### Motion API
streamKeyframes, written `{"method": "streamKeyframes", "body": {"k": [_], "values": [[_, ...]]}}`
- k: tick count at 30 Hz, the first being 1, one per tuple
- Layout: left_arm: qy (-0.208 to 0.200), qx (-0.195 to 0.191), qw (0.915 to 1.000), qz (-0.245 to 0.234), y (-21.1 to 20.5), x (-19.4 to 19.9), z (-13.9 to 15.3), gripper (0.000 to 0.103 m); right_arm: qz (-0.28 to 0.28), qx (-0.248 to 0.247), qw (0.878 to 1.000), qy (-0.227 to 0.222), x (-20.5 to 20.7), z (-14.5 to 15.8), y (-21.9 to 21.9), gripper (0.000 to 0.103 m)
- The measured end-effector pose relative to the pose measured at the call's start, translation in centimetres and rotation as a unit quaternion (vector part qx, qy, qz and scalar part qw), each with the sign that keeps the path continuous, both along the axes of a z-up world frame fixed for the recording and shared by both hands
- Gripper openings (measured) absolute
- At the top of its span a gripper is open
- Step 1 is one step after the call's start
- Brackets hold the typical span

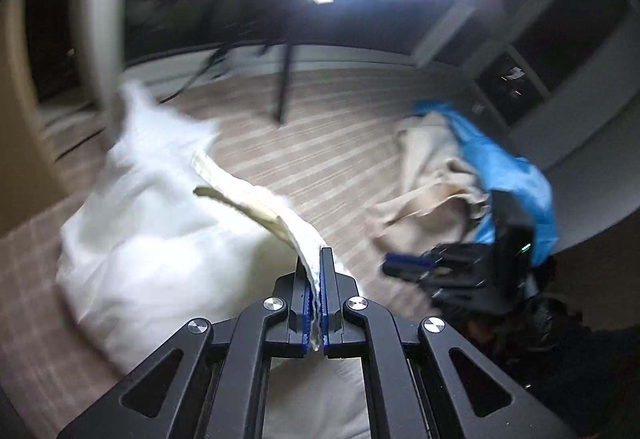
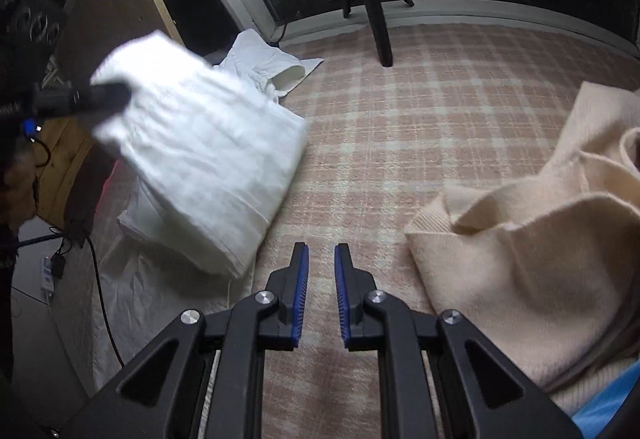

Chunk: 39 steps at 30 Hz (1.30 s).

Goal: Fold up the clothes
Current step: 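Fold the shirt over with the left gripper while the right gripper releases, then open the left gripper and move both grippers back over the folded shirt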

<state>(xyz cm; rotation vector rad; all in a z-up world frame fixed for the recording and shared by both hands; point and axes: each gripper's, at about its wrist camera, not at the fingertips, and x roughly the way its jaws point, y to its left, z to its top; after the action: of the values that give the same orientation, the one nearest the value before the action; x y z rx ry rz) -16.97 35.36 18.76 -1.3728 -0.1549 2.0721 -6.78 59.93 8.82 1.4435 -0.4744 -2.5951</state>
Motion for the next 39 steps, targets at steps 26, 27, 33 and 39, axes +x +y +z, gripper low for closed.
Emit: {"method": "streamKeyframes", "body": {"k": [26, 27, 33, 39], "values": [[0.006, -0.103, 0.9937, 0.044, -9.4, -4.3, -4.7, 0.036, 0.064, -0.05, 0.995, -0.063, -10.8, -3.7, -6.5, 0.039], [-0.013, -0.113, 0.9928, 0.039, -9.1, -5.6, -6.2, 0.036, 0.065, -0.054, 0.994, -0.064, -11.1, -3.9, -6.4, 0.039], [-0.069, -0.117, 0.9902, 0.033, -10.9, -6.3, -10.8, 0.036, 0.076, -0.032, 0.995, -0.047, -12.4, -3.7, -6.9, 0.039], [-0.063, -0.092, 0.9923, 0.054, -13.1, -5.8, -10.4, 0.035, 0.107, 0.0, 0.994, -0.032, -12.9, -3.2, -8.7, 0.039]]}}
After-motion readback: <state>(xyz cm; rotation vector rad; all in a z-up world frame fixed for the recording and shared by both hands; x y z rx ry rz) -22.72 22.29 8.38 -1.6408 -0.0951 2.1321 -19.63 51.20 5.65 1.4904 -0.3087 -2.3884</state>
